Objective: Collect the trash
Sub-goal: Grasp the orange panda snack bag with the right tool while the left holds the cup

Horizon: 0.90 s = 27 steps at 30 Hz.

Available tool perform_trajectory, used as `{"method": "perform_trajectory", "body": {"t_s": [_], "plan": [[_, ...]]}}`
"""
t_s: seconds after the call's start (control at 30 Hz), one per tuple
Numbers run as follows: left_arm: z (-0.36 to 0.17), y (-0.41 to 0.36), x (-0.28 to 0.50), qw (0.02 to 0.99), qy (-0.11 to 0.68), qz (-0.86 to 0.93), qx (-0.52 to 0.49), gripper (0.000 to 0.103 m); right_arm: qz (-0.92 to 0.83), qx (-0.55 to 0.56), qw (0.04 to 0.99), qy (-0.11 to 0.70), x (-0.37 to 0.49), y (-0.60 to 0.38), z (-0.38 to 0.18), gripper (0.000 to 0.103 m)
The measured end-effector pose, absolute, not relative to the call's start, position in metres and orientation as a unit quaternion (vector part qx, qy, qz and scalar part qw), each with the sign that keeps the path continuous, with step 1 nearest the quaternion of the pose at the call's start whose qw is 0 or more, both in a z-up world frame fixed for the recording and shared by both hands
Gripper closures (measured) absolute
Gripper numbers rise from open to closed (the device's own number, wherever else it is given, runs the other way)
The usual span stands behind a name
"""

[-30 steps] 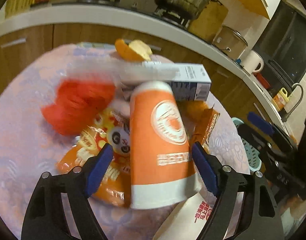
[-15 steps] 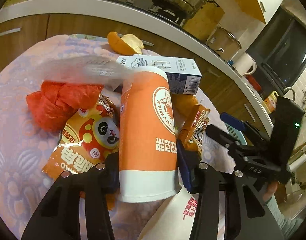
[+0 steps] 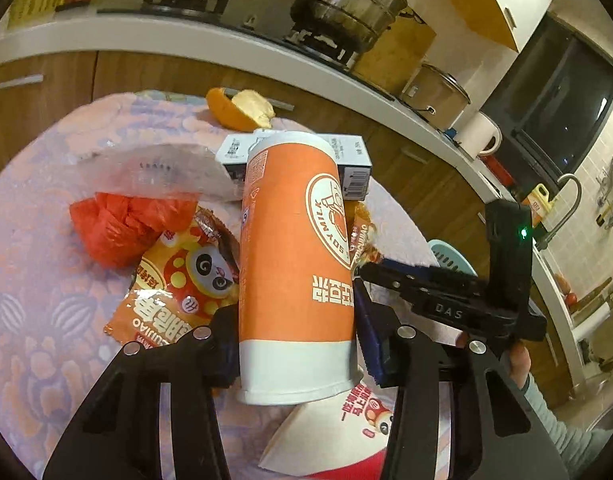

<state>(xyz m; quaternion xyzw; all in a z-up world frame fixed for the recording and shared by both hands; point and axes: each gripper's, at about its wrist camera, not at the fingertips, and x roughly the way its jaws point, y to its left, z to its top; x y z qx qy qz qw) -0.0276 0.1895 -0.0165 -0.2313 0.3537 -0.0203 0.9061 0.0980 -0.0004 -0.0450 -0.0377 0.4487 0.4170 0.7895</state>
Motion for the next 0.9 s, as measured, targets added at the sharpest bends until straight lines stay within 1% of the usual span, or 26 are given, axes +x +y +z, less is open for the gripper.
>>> {"method": "perform_trajectory", "body": {"t_s": [0.07,0.1,0.13,0.27,0.43,0.53,0.57,0.6,0.63,0.67,0.7,0.9], "plan": [[-0.011,0.186,-0.03,0.909,0.35,-0.017,-0.223,0.059,0.418,-0.011,0.792,0.444,0.093,-0.014,-0.042,0.094],[-0.009,0.185,-0.032,0.91,0.349,-0.019,-0.223,0.059,0.416,-0.004,0.795,0.442,0.092,-0.019,-0.04,0.099],[-0.007,0.183,-0.033,0.911,0.347,-0.019,-0.221,0.059,0.414,0.001,0.798,0.438,0.089,-0.024,-0.037,0.101],[0.0,0.178,-0.036,0.915,0.339,-0.022,-0.217,0.059,0.398,-0.003,0.816,0.418,0.078,-0.039,-0.024,0.101],[0.004,0.173,-0.036,0.918,0.336,-0.025,-0.211,0.059,0.375,-0.029,0.827,0.418,0.063,-0.057,-0.02,0.101],[0.003,0.172,-0.035,0.918,0.337,-0.024,-0.209,0.058,0.368,-0.056,0.828,0.419,0.056,-0.065,-0.024,0.097],[0.003,0.173,-0.036,0.918,0.336,-0.024,-0.209,0.058,0.38,-0.069,0.823,0.417,0.051,-0.065,-0.025,0.085],[0.003,0.173,-0.035,0.918,0.335,-0.025,-0.21,0.058,0.388,-0.084,0.819,0.415,0.047,-0.063,-0.026,0.054],[0.004,0.172,-0.035,0.918,0.334,-0.027,-0.211,0.058,0.391,-0.093,0.818,0.411,0.045,-0.06,-0.027,0.036],[0.004,0.172,-0.035,0.918,0.333,-0.028,-0.212,0.058,0.399,-0.099,0.821,0.396,0.039,-0.057,-0.026,0.025],[0.004,0.172,-0.035,0.919,0.331,-0.028,-0.212,0.058,0.411,-0.103,0.818,0.389,0.035,-0.053,-0.025,0.025],[0.008,0.174,-0.035,0.921,0.328,-0.029,-0.209,0.058,0.416,-0.085,0.801,0.422,0.057,-0.022,-0.037,0.024]]}}
